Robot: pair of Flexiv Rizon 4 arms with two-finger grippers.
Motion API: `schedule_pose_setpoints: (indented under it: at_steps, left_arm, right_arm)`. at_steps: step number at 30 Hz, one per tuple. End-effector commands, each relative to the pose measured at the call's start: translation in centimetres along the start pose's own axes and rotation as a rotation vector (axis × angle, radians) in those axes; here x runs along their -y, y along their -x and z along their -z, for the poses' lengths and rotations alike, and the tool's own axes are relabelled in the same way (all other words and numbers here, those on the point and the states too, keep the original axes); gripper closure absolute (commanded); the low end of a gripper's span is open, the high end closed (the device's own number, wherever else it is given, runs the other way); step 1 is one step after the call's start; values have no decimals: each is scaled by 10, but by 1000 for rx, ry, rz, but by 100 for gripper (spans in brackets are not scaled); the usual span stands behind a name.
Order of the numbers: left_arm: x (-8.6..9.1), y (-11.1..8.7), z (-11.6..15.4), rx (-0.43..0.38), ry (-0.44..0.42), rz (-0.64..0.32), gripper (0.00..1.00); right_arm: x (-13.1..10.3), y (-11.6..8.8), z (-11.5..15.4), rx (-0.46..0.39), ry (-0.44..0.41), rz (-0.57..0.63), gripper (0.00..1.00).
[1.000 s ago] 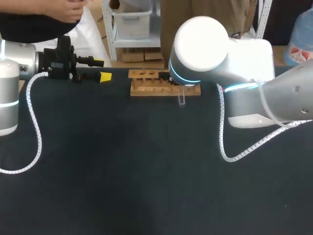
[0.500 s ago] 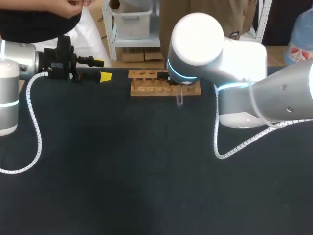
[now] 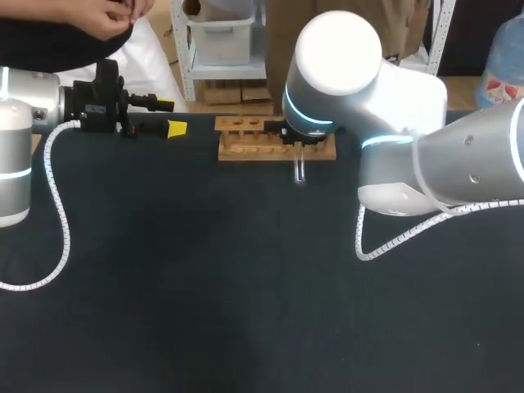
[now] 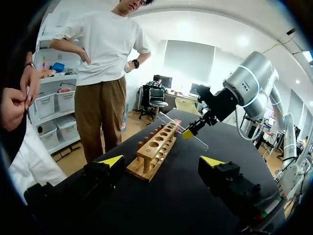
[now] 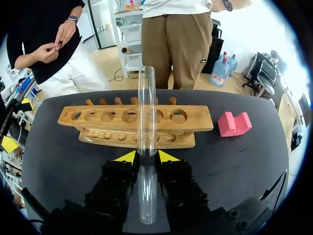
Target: Grasp the test tube, adjust it, and insert it.
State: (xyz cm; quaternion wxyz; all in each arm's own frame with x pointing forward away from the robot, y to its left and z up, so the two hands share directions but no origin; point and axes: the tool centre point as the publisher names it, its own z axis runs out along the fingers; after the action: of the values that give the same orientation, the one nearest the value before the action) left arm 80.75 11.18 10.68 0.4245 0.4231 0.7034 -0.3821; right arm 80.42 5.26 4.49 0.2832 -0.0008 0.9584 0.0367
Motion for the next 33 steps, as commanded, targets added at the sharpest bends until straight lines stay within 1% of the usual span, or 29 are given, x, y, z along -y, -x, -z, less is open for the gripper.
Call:
schedule_pose_setpoints:
  at_steps: [1,5,15,23,29,33]
  left_arm:
    - [1,-1,0,5,3,-2,0]
    - [1,-1,0,5,3,-2,0]
    - [1,-1,0,5,3,-2,0]
    - [1,-1,0,5,3,-2,0]
    - [1,-1,0,5,3,-2,0]
    - [1,-1,0,5,3,-2,0]
  right_arm:
    - [1,2,-5,-35,9,9,100]
    - [1,1,-6,-59,24,21,100]
    - [0,2,-9,-74,26,32,100]
    - [0,-5,-7,-81,26,23,100]
    - [-3,-10,0,-73,29,3,100]
    - [-7,-9,13,-40,25,-13,100]
